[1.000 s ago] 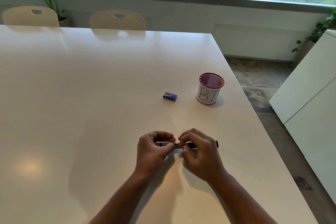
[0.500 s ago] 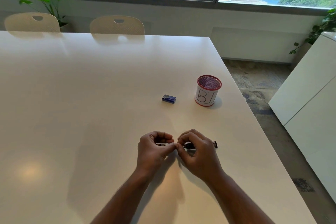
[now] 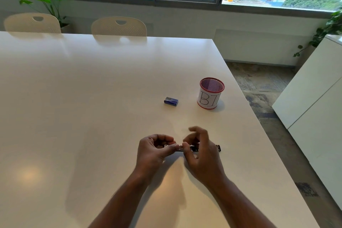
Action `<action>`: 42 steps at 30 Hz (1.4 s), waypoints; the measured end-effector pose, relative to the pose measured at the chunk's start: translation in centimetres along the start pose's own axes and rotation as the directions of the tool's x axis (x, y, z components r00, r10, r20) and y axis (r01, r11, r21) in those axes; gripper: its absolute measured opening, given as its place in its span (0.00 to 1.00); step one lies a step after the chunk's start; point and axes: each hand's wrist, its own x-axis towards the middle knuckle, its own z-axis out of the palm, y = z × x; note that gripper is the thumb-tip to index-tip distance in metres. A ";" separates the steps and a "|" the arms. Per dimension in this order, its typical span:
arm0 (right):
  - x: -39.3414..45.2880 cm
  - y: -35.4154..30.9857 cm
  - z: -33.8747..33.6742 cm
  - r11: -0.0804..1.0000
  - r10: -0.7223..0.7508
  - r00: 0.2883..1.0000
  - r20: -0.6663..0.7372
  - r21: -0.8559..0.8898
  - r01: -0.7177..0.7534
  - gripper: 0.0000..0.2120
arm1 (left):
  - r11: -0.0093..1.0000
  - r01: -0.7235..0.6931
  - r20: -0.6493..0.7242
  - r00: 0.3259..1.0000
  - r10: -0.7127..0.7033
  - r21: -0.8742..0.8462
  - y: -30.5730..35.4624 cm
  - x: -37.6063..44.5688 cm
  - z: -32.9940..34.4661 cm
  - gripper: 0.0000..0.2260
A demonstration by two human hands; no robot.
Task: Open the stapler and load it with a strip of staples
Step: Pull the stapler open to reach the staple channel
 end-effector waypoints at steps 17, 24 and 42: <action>1.0 2.2 -3.0 0.906 0.126 0.964 0.233 -0.423 -0.016 0.21 | 0.985 -0.171 0.055 0.984 0.172 -0.016 -2.0 0.7 -0.7 0.15; 0.7 1.9 -2.6 0.952 0.110 0.979 0.174 -0.300 -0.054 0.10 | 0.893 -0.348 0.131 0.937 0.323 0.286 -2.7 1.0 -0.6 0.20; 0.6 1.5 -2.1 0.995 0.078 0.987 0.144 0.056 -0.087 0.13 | 0.752 -0.558 0.226 0.830 0.510 0.351 -1.4 1.0 -2.2 0.22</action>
